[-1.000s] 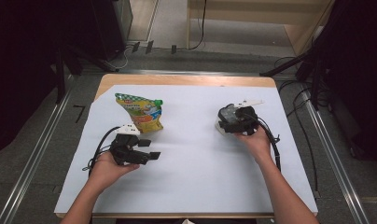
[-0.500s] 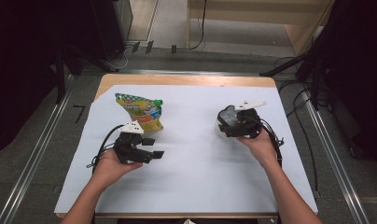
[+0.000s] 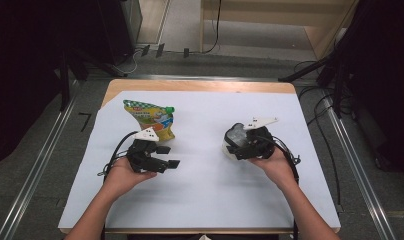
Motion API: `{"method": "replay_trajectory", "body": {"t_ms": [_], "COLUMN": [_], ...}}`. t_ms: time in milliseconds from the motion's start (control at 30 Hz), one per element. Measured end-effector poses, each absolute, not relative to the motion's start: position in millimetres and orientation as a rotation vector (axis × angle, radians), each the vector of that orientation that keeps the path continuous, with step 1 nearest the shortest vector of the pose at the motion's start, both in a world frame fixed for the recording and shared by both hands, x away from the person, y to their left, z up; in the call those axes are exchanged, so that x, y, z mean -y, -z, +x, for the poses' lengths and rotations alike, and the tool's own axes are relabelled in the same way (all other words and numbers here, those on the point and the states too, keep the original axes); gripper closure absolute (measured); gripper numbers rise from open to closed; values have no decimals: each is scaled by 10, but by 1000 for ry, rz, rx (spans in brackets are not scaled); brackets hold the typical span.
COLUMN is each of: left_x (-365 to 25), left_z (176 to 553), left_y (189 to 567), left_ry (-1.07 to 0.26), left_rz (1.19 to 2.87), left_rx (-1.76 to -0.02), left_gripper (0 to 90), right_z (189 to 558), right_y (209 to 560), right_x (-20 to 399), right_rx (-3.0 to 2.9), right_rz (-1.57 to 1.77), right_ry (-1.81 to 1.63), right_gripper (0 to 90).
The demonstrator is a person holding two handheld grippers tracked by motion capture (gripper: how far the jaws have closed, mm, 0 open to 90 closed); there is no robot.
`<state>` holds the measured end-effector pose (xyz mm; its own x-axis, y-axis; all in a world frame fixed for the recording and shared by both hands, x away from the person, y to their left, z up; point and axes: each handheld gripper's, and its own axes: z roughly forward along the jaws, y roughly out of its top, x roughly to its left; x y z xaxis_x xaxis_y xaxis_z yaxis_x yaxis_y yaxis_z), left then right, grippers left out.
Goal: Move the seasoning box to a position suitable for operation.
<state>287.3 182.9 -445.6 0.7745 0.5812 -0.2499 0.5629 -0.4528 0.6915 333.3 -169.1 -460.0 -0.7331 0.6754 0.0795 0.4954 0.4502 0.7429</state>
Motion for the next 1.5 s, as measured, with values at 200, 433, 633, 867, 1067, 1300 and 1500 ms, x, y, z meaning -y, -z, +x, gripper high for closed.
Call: {"method": "replay_trajectory", "body": {"t_ms": [200, 433, 633, 867, 1067, 1300, 1500], "left_x": [-1773, -1695, -1682, -1687, -1708, -1686, -1679], "left_z": [2920, 2948, 2953, 2942, 2935, 2925, 2922], "left_y": [4462, 4481, 4484, 4482, 4480, 4487, 4490], "left_ry": [-20, -2, -2, -11, -11, -10, -6], "left_rz": [2164, 2179, 2181, 2184, 2179, 2185, 2188], "left_rx": [-831, -800, -797, -799, -804, -800, -798], "left_gripper": [338, 336, 335, 335, 335, 335, 335], "right_z": [3214, 3108, 3064, 3039, 3006, 3015, 3040], "right_y": [4599, 4615, 4650, 4711, 4775, 4801, 4814], "right_x": [1598, 1479, 1367, 1193, 1043, 1035, 1084], "right_rx": [-2507, -2541, -2575, -2612, -2650, -2623, -2632], "right_rz": [980, 940, 900, 861, 803, 772, 757], "right_ry": [-1154, -1153, -1150, -1135, -1114, -1130, -1140], "right_gripper": [165, 165, 165, 165, 165, 165, 165]}}
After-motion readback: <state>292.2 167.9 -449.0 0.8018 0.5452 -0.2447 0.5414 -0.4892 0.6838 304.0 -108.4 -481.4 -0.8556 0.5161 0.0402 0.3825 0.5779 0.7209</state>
